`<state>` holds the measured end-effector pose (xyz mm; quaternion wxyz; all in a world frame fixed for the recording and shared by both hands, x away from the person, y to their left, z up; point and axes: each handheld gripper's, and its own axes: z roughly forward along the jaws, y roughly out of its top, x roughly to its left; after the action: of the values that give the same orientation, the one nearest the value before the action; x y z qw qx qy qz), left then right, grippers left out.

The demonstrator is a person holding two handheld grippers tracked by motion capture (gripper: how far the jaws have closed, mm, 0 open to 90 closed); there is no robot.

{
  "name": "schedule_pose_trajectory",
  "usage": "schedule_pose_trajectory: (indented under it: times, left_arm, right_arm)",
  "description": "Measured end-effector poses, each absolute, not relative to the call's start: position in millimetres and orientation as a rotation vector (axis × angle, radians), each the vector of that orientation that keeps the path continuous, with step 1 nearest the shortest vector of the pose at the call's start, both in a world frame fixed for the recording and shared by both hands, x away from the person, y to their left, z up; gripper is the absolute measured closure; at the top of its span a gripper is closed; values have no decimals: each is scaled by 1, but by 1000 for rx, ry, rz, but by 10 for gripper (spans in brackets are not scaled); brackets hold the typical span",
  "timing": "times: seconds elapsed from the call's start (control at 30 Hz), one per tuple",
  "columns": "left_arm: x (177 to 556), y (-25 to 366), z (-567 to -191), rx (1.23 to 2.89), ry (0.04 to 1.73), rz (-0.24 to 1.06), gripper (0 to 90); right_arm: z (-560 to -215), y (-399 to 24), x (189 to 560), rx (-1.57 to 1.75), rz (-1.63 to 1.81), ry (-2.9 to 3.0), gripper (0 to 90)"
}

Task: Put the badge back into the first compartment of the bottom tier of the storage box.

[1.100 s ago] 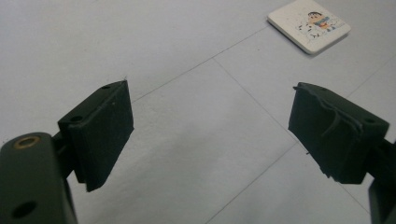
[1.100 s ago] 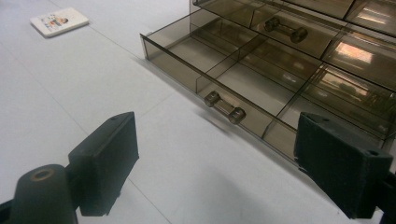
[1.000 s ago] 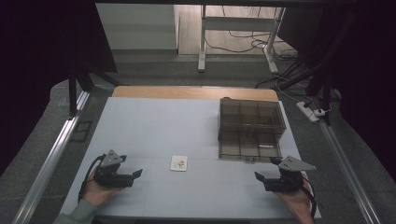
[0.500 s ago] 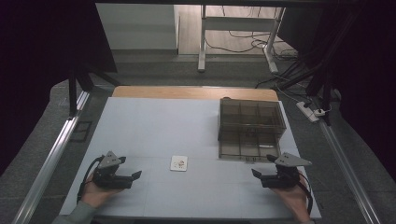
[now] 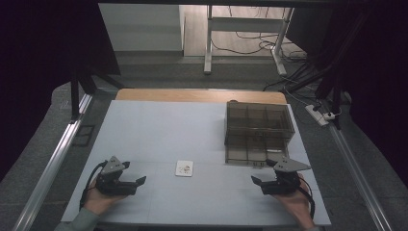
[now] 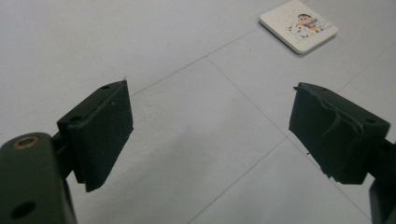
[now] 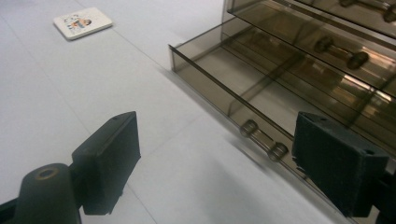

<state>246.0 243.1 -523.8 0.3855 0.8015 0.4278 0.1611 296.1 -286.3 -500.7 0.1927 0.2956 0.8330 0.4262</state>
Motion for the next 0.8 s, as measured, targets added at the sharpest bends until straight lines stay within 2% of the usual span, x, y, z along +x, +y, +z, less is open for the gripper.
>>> schedule_pose_trajectory:
  times: [0.8]
  left_arm:
    - [244,240,-523,2043,1080,419,135]
  right_arm:
    - [-488,-253,308,738,1239,2388,153]
